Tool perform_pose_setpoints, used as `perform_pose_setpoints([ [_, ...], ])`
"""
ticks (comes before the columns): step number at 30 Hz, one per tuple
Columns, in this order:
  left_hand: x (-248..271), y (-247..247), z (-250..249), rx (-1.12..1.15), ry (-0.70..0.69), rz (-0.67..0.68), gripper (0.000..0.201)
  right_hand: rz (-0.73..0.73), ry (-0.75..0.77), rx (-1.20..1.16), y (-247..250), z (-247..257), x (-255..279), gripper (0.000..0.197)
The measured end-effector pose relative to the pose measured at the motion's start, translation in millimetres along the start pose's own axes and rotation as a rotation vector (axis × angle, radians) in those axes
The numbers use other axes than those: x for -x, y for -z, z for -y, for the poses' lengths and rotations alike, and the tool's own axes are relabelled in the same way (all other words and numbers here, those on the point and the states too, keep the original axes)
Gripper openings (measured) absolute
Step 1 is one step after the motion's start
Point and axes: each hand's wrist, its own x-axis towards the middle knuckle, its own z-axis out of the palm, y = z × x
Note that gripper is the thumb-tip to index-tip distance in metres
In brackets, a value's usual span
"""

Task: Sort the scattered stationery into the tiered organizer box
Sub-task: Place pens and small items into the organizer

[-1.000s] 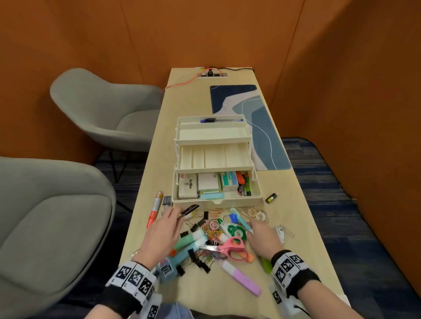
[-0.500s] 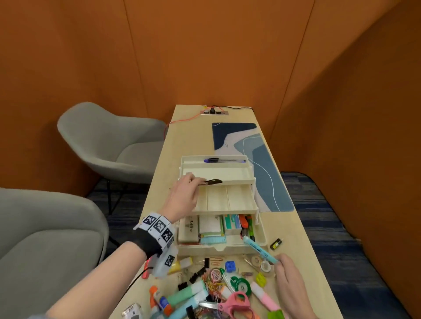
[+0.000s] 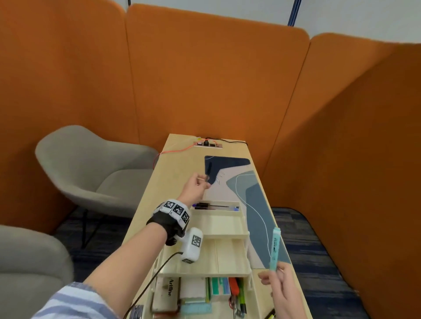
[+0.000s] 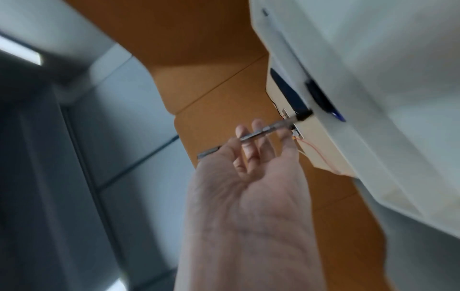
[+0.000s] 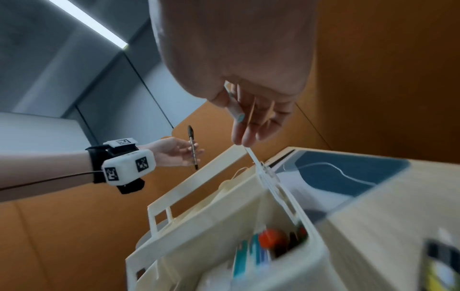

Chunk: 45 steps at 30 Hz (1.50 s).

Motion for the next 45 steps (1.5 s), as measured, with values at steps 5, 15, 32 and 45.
perform_pose_setpoints([
  [5, -4.7, -1.0, 7.3, 0.164, 0.092, -0.058, 0.032, 0.088, 0.15, 0.208, -1.6, 38.2, -69.5, 0.008],
  [15, -10.3, -2.0, 30.8, 0.347, 0.175, -0.079, 0.039, 0.055, 0.249, 0.597, -31.2, 51.9, -166.5, 0.012],
  [32, 6.5, 13.6, 48.9, -0.614, -0.157, 0.061, 0.019, 0.124, 0.374, 0.806, -75.2, 76.0, -191.3, 0.022],
  [45, 29.7, 14.8, 54.2, -0.818, -0.263, 0.122, 0.034, 0.183, 0.424, 1.028, -89.5, 63.9, -158.1, 0.041],
])
